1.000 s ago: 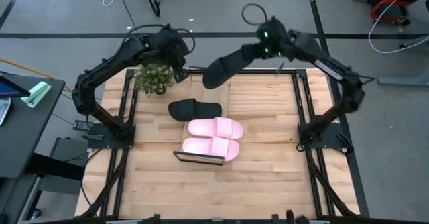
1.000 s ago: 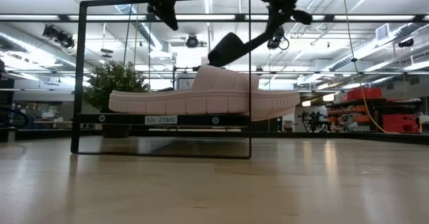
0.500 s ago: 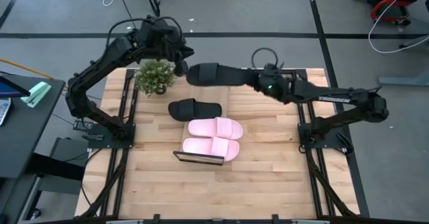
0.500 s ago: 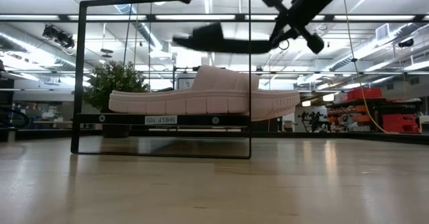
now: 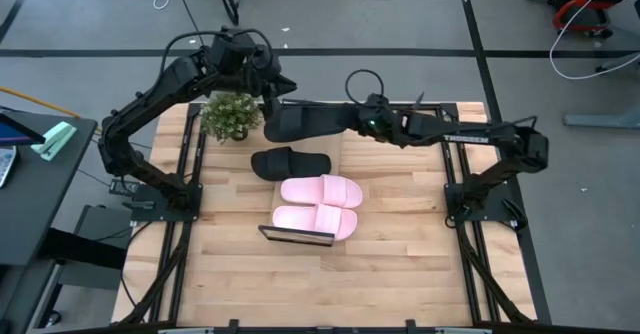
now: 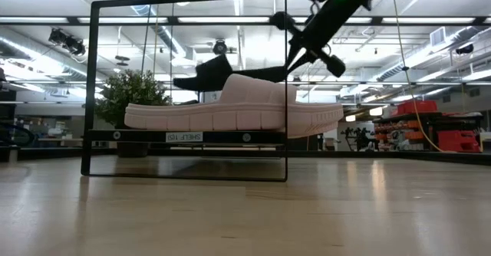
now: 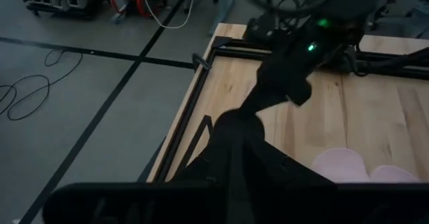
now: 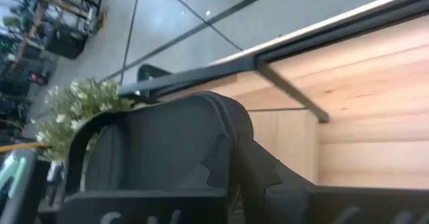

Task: Pick and place slides into the shelf
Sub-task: Put the black slide on the shelf

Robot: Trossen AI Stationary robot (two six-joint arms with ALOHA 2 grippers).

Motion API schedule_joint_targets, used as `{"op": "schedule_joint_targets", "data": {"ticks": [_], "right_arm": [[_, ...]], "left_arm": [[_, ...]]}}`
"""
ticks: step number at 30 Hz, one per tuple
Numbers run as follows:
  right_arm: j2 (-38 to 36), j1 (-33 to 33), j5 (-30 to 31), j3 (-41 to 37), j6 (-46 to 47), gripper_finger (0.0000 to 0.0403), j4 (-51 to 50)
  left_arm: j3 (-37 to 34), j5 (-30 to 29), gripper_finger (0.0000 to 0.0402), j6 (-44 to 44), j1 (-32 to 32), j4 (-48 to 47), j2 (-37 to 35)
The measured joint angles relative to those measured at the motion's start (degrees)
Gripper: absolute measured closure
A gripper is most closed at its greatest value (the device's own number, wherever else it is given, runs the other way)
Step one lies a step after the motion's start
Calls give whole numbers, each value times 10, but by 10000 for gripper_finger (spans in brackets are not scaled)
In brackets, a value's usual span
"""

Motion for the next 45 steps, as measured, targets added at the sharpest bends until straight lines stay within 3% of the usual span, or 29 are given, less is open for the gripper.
{"op": "schedule_joint_targets", "data": {"ticks": [13,34,45], "right_arm": [[101,-10,-32,66,22,391,0],[111,-21,-31,66,56,391,-5],[167,-24,-57,65,76,391,44]], "left_arm": [[0,0,388,0,-27,14,1],[0,0,391,2,-36,14,1],[0,0,377,2,-36,19,1]]}}
